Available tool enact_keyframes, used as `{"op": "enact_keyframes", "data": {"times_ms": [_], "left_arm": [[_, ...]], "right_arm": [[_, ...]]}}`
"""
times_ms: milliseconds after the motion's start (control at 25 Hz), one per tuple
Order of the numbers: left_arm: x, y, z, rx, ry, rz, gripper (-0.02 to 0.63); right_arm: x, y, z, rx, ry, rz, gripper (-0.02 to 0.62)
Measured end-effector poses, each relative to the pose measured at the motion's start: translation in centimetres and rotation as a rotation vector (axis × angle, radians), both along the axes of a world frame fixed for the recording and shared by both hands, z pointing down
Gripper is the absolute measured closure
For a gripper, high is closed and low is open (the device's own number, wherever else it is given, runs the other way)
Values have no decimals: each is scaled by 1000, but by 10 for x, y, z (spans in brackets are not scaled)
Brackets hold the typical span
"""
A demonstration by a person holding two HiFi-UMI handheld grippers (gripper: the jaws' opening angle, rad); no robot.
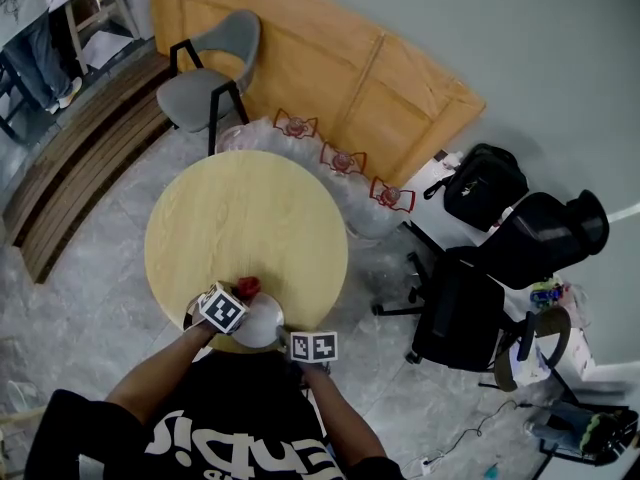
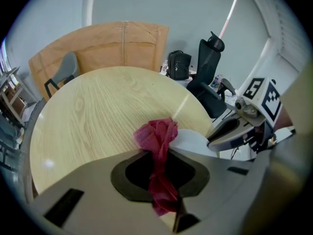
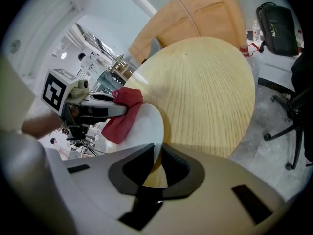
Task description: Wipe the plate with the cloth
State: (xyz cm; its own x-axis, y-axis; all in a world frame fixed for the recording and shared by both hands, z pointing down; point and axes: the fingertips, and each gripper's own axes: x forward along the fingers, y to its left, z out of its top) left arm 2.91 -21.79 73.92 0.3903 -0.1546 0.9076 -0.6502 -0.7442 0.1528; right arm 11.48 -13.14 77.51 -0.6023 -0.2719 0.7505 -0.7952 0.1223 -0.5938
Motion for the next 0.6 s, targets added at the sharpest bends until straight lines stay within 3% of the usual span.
{"op": "enact_keyframes", "data": {"times_ms": [600], "left_arm": [[38, 18, 9, -79, 54, 15, 540]], "right_arm": [[0, -3, 1, 7, -19, 29, 531]]}}
